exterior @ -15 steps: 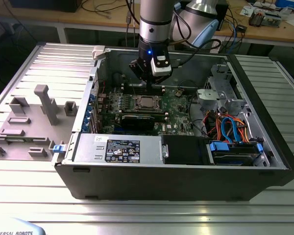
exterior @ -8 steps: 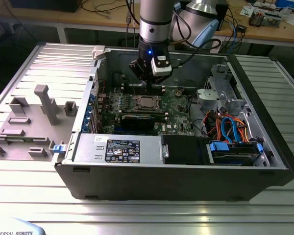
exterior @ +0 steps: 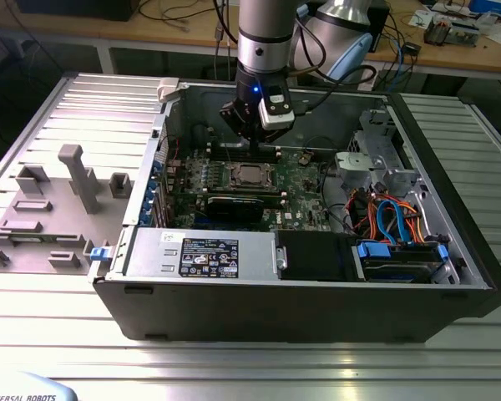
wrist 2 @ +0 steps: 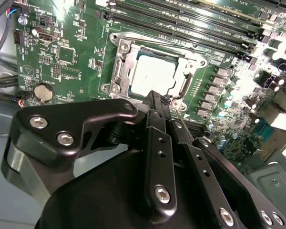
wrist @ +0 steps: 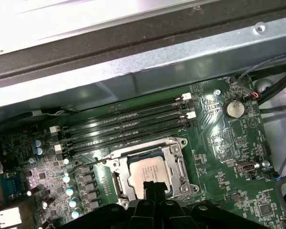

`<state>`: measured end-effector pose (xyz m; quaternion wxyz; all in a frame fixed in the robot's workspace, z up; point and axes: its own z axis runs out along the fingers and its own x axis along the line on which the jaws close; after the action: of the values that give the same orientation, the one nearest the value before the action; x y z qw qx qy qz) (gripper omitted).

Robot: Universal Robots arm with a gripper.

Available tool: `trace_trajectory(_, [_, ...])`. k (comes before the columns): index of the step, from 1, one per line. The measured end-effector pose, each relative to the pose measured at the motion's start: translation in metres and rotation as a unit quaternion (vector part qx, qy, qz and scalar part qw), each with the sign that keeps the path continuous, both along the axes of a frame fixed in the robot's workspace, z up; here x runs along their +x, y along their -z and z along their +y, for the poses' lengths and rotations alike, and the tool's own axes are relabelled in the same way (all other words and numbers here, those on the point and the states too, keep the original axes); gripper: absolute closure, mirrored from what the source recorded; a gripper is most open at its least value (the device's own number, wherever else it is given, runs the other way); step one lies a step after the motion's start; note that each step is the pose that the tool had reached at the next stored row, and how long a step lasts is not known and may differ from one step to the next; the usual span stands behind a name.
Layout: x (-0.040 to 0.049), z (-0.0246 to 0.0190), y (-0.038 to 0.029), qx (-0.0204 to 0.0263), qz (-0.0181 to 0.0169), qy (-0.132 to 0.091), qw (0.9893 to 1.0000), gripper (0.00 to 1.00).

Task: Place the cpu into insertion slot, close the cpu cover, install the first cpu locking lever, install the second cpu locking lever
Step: 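Install the first cpu locking lever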

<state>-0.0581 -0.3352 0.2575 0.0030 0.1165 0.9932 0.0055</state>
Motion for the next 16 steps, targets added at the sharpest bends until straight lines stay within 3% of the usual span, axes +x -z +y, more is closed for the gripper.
trace_trajectory(5, [-0.0002, 0.0000, 0.0000, -0.0001, 0.0000, -0.034, 0.9994, 0.89])
trace_trajectory(13, [-0.0001, 0.0000, 0.0000, 0.0000, 0.0000, -0.076, 0.9971, 0.89])
trace_trajectory(16, [-0.0002, 0.0000, 0.0000, 0.0000, 0.0000, -0.093, 0.9957, 0.89])
